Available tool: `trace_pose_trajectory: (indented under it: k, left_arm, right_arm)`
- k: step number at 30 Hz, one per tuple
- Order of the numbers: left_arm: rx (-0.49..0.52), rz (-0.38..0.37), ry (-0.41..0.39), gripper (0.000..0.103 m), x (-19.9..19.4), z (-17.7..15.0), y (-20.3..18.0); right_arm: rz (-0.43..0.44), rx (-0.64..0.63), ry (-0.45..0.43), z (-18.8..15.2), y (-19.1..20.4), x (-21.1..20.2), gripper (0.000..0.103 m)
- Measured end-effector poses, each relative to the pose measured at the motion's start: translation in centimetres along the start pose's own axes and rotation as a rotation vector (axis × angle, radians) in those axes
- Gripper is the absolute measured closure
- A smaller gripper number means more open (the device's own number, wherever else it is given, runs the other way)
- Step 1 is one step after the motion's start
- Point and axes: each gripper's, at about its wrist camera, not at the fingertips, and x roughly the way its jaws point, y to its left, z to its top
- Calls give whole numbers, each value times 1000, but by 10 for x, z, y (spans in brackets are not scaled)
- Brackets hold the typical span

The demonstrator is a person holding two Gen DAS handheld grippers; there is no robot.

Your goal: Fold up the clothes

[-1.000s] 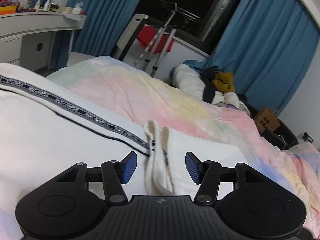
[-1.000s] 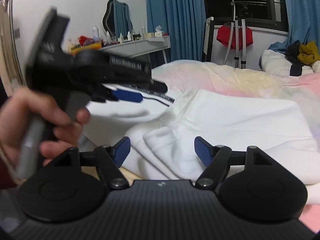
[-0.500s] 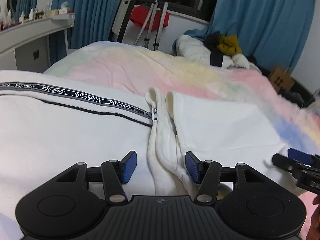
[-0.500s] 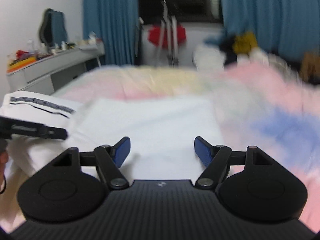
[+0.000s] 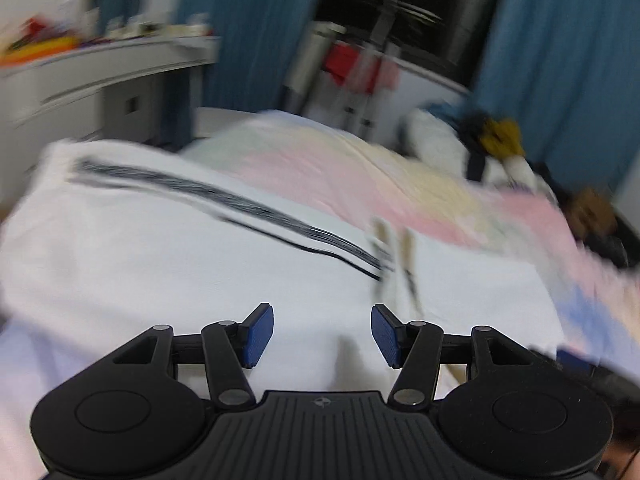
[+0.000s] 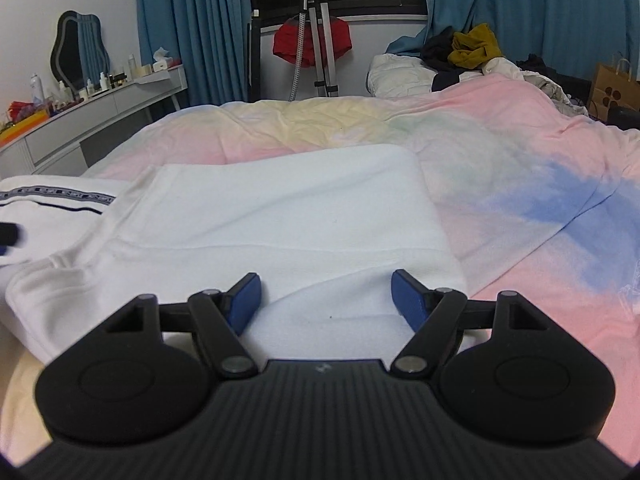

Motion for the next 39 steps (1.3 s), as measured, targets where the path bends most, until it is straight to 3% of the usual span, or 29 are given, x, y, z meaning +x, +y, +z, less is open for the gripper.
trace_pose_trajectory:
  k: [2, 5, 8, 14, 21, 23, 28, 30, 32, 35, 39]
  left_arm:
    - [-116, 35, -14, 34, -19, 1, 30]
    - [-286, 91, -17, 31, -33, -1, 68]
    - [-433, 92, -15, 27, -30, -3, 94]
    - [-614, 94, -9, 27, 4, 2, 127]
    - [-819, 72, -108, 35, 34, 0, 170]
    - [-811, 63, -160, 36, 37, 4, 176]
    - [-790, 78, -202, 46, 55, 9, 186]
    - [-771, 83, -217, 56, 57, 12, 187]
    - [-755, 78, -238, 74, 57, 14, 187]
    - [-706, 89, -280, 85, 47, 21, 175]
    - [-554, 103, -376, 87, 20, 43, 133]
  right_arm:
    - [1, 3, 2, 1, -2, 0, 29]
    - [-4, -2, 1, 0, -1, -2, 29]
    - [-3, 3, 2, 0, -2, -5, 29]
    - [-4, 5, 5, 1, -3, -7, 29]
    - [-29, 13, -9, 2, 2, -1, 28]
    - [-17, 40, -25, 4, 1, -5, 29]
    - [0, 44, -31, 6, 6, -4, 29]
    - [-20, 0, -15, 1, 11, 3, 28]
    - [-34, -25, -17, -1, 16, 7, 28]
    - [-31, -5, -13, 2, 15, 8, 28]
    - [-4, 45, -10, 7, 7, 4, 29]
